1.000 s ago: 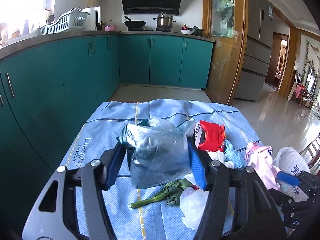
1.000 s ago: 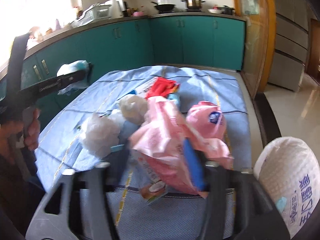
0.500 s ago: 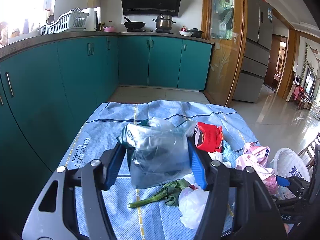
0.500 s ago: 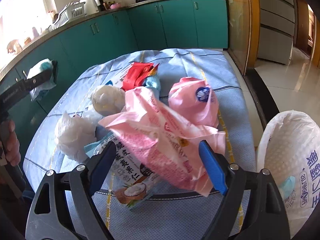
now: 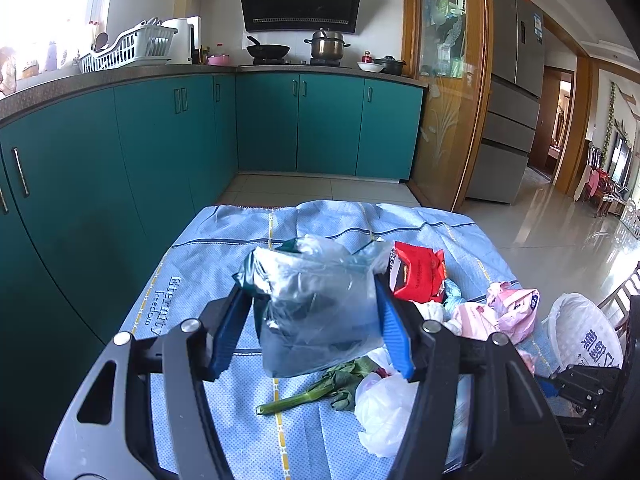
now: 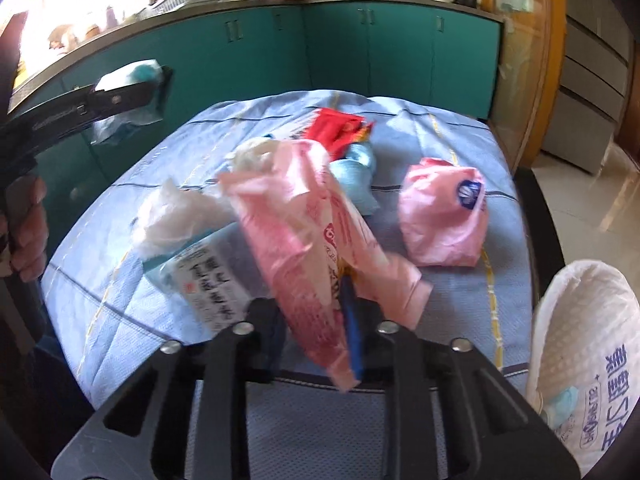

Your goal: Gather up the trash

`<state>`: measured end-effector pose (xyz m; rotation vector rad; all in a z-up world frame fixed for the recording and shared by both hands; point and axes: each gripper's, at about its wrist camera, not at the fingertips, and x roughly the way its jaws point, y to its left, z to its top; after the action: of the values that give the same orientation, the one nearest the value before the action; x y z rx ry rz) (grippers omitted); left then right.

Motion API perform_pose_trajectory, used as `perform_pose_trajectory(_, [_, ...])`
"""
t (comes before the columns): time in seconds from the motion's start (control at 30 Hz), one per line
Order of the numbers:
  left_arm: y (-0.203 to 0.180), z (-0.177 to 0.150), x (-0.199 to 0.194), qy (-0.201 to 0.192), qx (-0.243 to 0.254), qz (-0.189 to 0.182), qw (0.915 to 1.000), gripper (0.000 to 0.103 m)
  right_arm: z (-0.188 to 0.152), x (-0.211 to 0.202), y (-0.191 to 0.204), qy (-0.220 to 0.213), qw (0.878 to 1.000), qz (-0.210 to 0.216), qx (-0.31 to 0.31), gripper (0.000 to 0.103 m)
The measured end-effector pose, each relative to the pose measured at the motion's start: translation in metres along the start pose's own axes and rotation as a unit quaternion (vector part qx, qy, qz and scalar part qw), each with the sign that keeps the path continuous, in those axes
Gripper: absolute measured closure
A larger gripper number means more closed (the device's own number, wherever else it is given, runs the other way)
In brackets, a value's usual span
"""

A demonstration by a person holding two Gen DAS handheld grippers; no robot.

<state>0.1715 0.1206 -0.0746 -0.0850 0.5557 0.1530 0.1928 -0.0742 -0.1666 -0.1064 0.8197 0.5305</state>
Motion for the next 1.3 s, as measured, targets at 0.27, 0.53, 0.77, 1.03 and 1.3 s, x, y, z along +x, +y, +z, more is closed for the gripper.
perform_pose_trajectory(0.27, [0.001, -0.002, 0.0, 0.001, -0.002, 0.0, 1.0, 0.041, 0.001, -0.012, 0.003, -0.013, 1.0, 0.017, -0.012, 0.085])
perform_pose_trajectory(0.53, [0.001, -0.002, -0.001, 0.0, -0.002, 0.0, 1.0, 0.041, 0.002, -0.037, -0.01, -0.041, 0.999, 0.026, 0.002, 0.085])
perform_pose_trajectory(0.77, [0.0, -0.002, -0.001, 0.0, -0.001, 0.0, 1.0, 0.041, 0.002, -0.049, -0.016, -0.056, 0.998, 0.041, 0.005, 0.085])
perform_pose_trajectory(1.03, [-0.001, -0.001, -0.001, 0.001, 0.0, -0.001, 1.0, 0.041, 0.001, -0.046, -0.021, -0.04, 0.998, 0.038, 0.006, 0.085])
perform_pose_trajectory(1.3, [-0.003, -0.001, -0.002, -0.001, 0.0, 0.0, 1.0, 0.041, 0.0, -0.047, -0.014, -0.043, 0.998, 0.04, -0.006, 0.085])
